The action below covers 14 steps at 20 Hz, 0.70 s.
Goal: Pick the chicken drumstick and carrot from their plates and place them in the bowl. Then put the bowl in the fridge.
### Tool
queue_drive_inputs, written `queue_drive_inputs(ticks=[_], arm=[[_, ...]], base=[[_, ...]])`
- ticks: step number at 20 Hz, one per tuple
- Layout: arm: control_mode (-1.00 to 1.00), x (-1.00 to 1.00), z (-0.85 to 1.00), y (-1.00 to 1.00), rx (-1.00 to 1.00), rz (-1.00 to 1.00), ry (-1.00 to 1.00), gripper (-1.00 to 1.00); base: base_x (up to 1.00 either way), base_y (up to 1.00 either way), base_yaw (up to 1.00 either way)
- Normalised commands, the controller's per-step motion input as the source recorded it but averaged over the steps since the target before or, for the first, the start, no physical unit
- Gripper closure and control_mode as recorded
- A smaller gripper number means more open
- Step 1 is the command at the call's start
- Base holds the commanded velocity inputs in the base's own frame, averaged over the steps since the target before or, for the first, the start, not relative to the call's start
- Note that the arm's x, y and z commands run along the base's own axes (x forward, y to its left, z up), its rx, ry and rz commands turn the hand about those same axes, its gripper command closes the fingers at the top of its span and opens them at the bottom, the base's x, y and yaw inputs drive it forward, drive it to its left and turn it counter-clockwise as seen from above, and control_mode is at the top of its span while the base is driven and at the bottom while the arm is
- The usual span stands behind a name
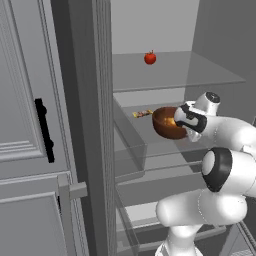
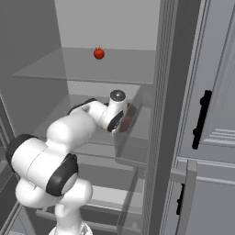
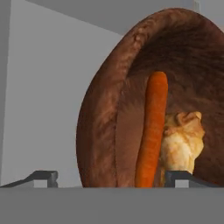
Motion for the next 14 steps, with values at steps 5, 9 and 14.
queue_drive_inputs(ticks=[5,9,14], arm=[[-1.0,-0.54,0.53,0.21,0.02,-0.04,-0.06,-1.0],[-1.0,-0.49,0.5,0.28,0.0,-0.05,0.0,-1.0],[-1.0,-0.57,0.56,0.33,0.0,-0.07,0.0,-1.0]], base=[[0.0,0.0,0.0],[0.0,0.0,0.0],[0.0,0.0,0.0]])
